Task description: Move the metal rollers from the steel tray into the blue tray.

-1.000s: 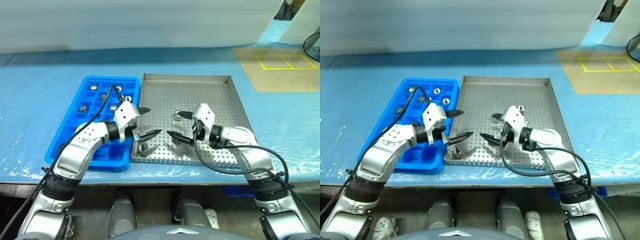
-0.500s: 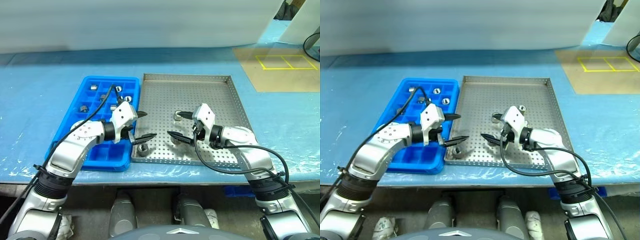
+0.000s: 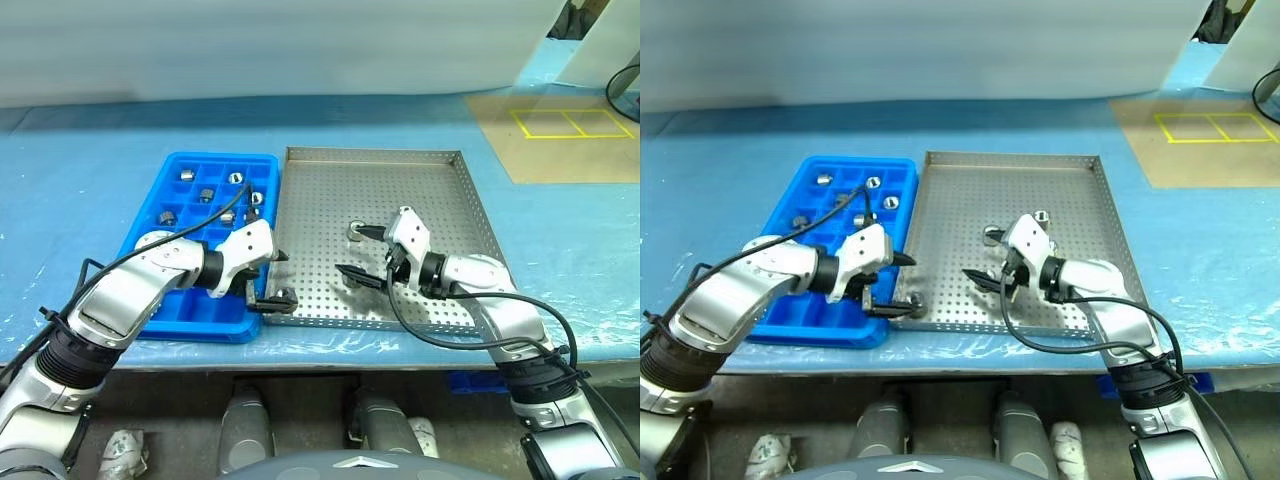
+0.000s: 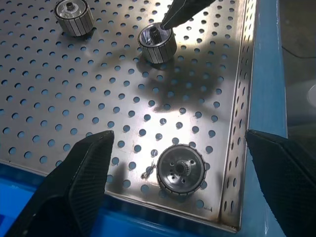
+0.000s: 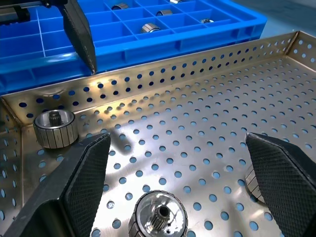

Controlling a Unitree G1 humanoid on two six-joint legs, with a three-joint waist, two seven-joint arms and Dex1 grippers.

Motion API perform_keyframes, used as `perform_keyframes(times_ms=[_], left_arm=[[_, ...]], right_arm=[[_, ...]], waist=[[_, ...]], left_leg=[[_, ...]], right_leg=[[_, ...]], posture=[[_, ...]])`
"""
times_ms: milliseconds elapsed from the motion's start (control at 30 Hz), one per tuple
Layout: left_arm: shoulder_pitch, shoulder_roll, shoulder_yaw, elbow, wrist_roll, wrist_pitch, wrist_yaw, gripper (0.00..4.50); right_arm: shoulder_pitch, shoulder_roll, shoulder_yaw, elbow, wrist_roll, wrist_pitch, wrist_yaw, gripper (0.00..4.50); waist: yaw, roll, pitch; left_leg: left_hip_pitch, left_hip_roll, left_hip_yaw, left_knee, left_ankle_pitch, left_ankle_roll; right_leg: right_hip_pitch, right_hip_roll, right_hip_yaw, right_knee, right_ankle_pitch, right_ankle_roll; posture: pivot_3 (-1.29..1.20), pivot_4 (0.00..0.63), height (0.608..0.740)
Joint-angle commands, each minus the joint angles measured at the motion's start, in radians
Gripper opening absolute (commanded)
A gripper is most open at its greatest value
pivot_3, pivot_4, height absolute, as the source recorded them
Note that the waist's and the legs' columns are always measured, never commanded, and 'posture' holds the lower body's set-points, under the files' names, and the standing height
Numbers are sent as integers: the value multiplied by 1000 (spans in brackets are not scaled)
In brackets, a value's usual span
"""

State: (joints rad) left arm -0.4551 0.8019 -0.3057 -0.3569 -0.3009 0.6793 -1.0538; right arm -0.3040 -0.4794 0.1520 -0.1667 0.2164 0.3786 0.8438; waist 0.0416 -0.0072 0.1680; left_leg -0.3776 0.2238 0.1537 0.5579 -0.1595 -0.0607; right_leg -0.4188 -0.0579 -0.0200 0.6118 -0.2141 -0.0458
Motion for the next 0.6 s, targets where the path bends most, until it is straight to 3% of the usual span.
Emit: perform_keyframes(times_ms=[33, 600], left_arm=[[-42, 24, -32, 7, 54, -32, -24, 4500], [-97, -27, -152, 107, 214, -142, -79, 4500]], right_arm=[[0, -1, 2, -10, -1, -21, -4, 4474], [11, 5, 6, -19, -8, -18, -19, 4474]], waist=[[0, 0, 0], [0, 0, 0]], left_leg=[[0, 0, 0, 0, 0, 0], [0, 0, 0, 0, 0, -1]], right_leg=[[0, 0, 0, 0, 0, 0], [0, 0, 0, 0, 0, 0]], posture=[[-108, 150, 740], [-116, 150, 740]])
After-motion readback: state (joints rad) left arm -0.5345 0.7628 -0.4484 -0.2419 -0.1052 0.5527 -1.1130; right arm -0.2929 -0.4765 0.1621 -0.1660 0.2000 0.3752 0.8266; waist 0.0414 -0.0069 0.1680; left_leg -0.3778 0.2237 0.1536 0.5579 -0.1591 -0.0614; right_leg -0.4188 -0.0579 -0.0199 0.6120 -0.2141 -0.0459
